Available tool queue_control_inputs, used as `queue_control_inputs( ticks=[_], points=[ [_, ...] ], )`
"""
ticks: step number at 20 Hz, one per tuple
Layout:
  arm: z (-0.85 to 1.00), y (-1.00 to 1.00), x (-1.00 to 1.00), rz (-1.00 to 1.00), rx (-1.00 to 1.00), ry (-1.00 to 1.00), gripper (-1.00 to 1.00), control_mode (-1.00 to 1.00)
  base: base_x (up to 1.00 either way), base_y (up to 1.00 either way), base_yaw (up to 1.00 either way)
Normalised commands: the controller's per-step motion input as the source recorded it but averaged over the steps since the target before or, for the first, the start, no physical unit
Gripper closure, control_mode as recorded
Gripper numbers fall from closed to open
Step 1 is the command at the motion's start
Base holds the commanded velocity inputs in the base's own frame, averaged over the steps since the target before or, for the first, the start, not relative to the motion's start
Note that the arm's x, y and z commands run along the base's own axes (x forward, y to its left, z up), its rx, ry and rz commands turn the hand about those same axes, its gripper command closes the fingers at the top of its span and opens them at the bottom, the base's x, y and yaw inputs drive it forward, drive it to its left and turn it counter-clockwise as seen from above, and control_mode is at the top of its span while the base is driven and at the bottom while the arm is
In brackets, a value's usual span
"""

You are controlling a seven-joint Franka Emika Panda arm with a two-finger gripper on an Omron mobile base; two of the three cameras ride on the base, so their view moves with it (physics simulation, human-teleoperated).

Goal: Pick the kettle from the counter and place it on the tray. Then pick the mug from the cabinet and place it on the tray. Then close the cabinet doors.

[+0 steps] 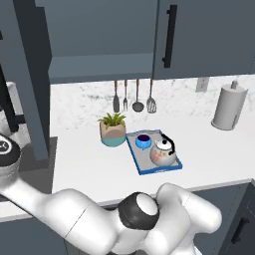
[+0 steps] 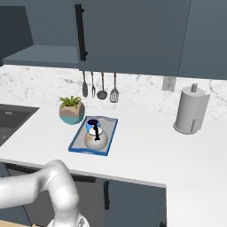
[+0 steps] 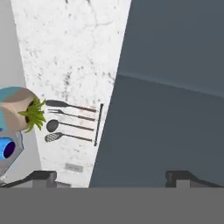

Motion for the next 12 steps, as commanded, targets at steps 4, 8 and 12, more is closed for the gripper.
queue_control_inputs(
  ticks=[4,8,12],
  points=[
    [-0.09,-0.98,0.8,0.0,0.2,0.05,-1.0,-1.0,0.0,0.0,0.0],
    [-0.03,-0.99,0.85,0.0,0.21,0.04,-1.0,-1.0,0.0,0.0,0.0],
    [-0.01,-0.98,0.85,0.0,0.2,0.02,-1.0,-1.0,0.0,0.0,0.0]
  ],
)
